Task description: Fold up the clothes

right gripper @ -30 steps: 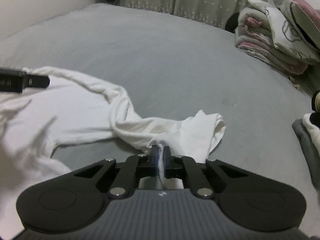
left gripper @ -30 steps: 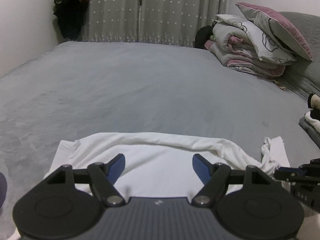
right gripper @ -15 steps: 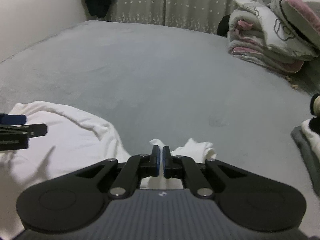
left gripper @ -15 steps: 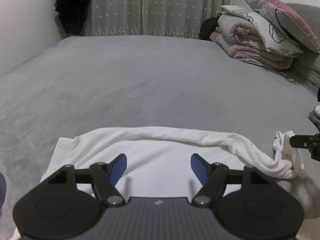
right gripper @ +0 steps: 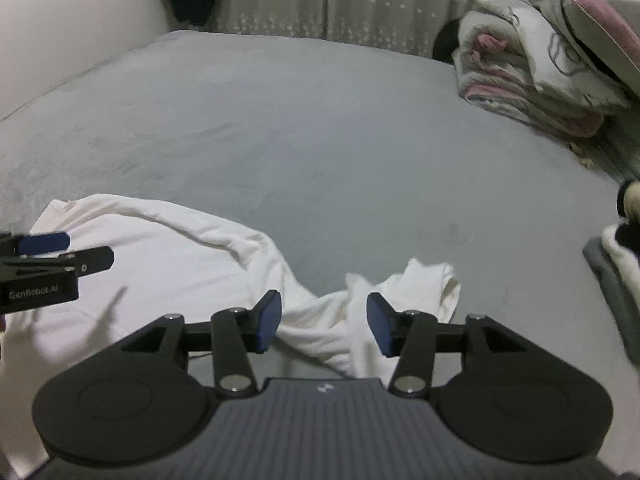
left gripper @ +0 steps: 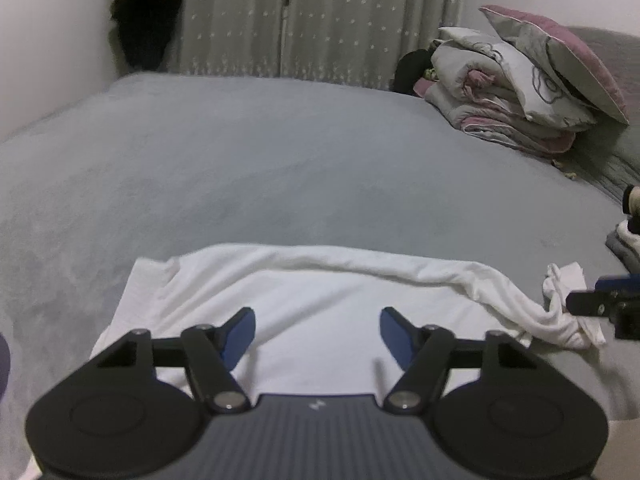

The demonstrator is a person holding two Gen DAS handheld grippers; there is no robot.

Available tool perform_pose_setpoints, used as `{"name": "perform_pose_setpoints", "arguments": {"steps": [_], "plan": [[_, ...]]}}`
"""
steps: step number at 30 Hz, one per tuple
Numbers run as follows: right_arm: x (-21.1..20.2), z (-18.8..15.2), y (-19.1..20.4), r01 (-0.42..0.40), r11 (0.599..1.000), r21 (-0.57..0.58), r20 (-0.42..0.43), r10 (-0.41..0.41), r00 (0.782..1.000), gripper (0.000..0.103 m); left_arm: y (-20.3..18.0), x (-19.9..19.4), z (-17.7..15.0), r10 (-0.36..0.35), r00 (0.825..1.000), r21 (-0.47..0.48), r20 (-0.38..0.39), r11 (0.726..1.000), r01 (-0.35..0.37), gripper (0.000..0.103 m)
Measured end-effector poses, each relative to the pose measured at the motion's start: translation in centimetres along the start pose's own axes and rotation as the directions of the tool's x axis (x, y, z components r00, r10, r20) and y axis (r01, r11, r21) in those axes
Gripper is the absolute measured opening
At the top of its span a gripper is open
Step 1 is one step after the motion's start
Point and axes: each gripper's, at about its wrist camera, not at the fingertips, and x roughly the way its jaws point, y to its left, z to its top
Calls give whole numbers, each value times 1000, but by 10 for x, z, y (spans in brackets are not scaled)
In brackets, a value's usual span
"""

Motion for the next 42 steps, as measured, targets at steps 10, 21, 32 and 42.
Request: {"name": "perform_pose_setpoints", "arguments": {"steps": [10,21,32,42], "plan": [[-36,8,31,48,995,89,-34,-46,998,52,19,-13,5,-47,999,-131,23,990,50,59],[-24,27,55,-14,999,46,-21,15,1000,47,42,-8,4,-65,998,-181,22,981,68,36],[57,25,70,-143,989,-36,-121,138,983,39,58,20,10,-41,999,-167,26,985,45,27],[98,35,82,-119,990,-80,-37,117,992,38,69,40,13,13,1000,-164,15,986,-10,27]]}}
